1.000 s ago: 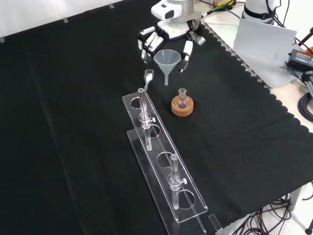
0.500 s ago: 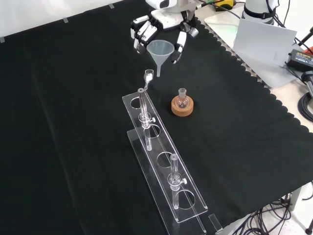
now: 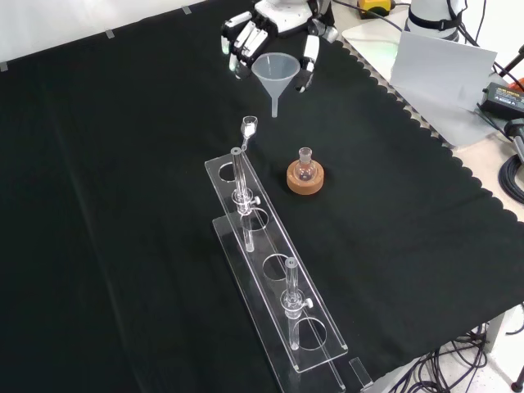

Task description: Place the funnel on the round-bottom flask.

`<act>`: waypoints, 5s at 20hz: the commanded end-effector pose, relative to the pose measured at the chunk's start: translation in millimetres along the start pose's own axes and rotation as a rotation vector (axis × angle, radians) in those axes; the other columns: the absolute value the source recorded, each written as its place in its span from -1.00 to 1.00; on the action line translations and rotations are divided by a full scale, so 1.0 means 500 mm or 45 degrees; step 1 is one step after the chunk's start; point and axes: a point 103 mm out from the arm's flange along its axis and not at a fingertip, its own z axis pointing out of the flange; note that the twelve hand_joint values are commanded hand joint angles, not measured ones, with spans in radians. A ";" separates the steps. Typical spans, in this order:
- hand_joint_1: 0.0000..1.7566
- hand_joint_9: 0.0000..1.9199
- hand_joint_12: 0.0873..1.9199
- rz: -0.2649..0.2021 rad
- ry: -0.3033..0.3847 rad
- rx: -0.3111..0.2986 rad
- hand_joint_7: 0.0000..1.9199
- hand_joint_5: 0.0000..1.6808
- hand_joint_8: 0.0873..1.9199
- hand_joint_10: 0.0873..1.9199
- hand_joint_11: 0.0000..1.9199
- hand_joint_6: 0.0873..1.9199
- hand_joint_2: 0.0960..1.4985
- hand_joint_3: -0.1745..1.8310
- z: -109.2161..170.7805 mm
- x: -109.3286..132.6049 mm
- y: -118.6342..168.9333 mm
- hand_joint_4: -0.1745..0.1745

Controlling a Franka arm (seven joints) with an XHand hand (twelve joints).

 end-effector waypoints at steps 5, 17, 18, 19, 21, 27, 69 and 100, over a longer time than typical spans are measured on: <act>-0.16 -0.36 0.28 -0.030 -0.005 0.063 -0.03 -0.25 -0.55 -0.55 -1.00 -0.76 -0.01 -0.74 -0.079 0.063 -0.008 -0.24; -0.16 -0.36 0.27 -0.088 -0.027 0.099 -0.03 -0.25 -0.55 -0.56 -1.00 -0.75 -0.02 -0.74 -0.044 0.130 -0.019 -0.24; -0.16 -0.36 0.27 -0.093 -0.025 0.104 -0.03 -0.25 -0.55 -0.56 -1.00 -0.75 -0.02 -0.74 -0.041 0.130 -0.022 -0.24; -0.16 -0.36 0.27 -0.101 -0.020 0.104 -0.03 -0.25 -0.55 -0.56 -1.00 -0.75 -0.02 -0.74 -0.037 0.130 -0.024 -0.24; -0.16 -0.36 0.27 -0.119 -0.029 0.105 -0.03 -0.25 -0.55 -0.56 -1.00 -0.75 -0.02 -0.74 -0.027 0.133 -0.024 -0.24; -0.16 -0.36 0.27 -0.105 -0.006 0.096 -0.03 -0.26 -0.55 -0.56 -1.00 -0.74 -0.01 -0.73 -0.001 0.128 -0.016 -0.24; -0.16 -0.36 0.27 -0.022 0.113 0.167 -0.02 -0.27 -0.56 -0.56 -1.00 -0.71 -0.02 -0.71 0.099 0.091 -0.048 -0.24; -0.15 -0.36 0.27 0.005 0.114 0.171 -0.02 -0.27 -0.56 -0.56 -1.00 -0.69 -0.03 -0.70 0.125 0.063 -0.025 -0.24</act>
